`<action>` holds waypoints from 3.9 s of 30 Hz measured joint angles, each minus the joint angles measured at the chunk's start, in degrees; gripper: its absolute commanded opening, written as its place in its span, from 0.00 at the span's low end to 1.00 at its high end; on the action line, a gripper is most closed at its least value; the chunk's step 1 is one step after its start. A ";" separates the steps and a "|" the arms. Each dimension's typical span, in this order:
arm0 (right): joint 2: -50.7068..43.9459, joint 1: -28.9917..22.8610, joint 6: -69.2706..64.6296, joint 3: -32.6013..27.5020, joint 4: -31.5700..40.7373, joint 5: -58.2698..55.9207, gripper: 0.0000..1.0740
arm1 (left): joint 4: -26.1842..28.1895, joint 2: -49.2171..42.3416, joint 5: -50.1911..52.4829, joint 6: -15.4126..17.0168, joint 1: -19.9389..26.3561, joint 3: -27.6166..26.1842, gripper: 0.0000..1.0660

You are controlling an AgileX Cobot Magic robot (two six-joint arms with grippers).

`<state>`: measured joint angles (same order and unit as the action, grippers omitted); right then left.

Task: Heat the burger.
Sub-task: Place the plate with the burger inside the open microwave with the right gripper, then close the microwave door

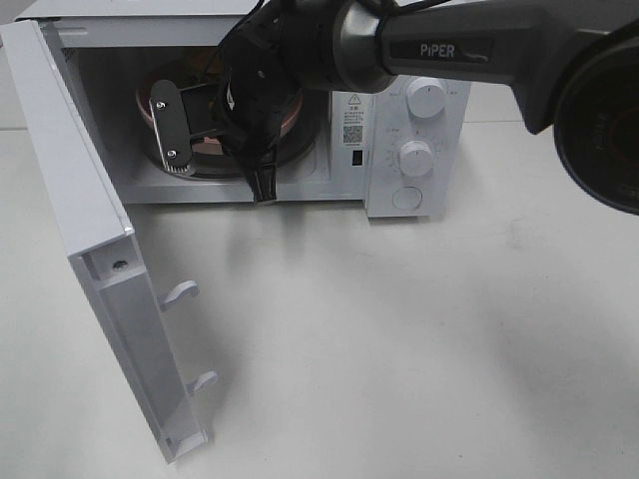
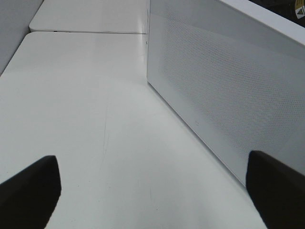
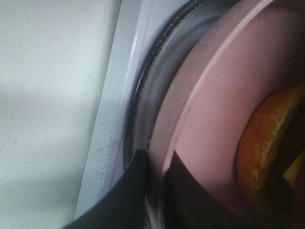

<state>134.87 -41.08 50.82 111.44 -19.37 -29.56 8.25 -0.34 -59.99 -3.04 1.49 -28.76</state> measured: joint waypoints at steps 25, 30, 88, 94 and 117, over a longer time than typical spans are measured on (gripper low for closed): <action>3.32 1.49 -2.41 3.72 1.09 -1.66 0.09 | 0.00 0.00 0.00 0.00 0.00 0.00 0.92; 3.32 1.55 -2.64 4.07 1.60 -1.49 0.23 | 0.00 0.00 0.00 0.00 0.00 0.00 0.92; -28.65 1.49 -9.05 -40.11 2.12 18.11 0.69 | 0.00 0.00 0.00 0.00 0.00 0.00 0.92; -34.89 1.49 -15.53 -47.33 2.12 18.16 0.69 | 0.00 0.00 0.00 0.00 0.00 0.00 0.92; -55.29 1.49 -45.84 -65.72 2.52 14.61 0.66 | 0.00 0.00 0.00 0.00 0.00 0.00 0.92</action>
<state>79.58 -39.59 4.98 45.72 -16.84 -14.95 8.25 -0.34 -59.99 -3.04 1.49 -28.76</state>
